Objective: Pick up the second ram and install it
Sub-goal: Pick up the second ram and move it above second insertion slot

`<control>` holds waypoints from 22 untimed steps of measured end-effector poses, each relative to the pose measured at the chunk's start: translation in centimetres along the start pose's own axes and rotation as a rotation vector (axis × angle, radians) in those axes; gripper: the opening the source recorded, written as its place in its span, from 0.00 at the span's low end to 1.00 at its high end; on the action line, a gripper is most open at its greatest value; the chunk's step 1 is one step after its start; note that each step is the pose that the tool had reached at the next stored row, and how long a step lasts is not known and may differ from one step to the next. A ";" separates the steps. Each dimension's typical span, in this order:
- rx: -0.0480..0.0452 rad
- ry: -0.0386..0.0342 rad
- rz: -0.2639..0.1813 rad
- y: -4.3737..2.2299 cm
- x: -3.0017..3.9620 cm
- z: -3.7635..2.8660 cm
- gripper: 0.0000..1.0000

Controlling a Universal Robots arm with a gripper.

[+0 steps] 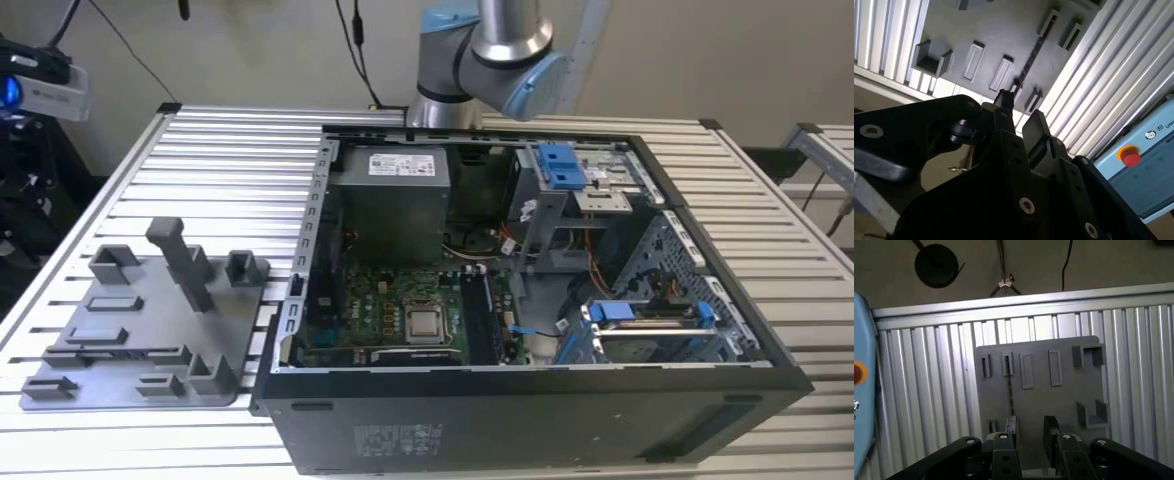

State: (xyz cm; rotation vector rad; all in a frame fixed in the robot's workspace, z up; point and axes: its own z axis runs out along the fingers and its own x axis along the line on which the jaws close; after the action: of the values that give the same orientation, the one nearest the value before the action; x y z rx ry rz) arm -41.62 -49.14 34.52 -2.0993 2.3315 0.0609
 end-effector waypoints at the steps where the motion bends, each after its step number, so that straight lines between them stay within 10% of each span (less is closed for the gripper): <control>1: -0.0002 0.0001 -0.004 0.00 0.01 0.17 0.36; 22: -0.0008 0.0010 -0.030 -0.09 0.11 3.65 0.36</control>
State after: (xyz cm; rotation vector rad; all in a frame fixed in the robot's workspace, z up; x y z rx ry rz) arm -41.63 -49.15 30.87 -2.1342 2.3005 0.0607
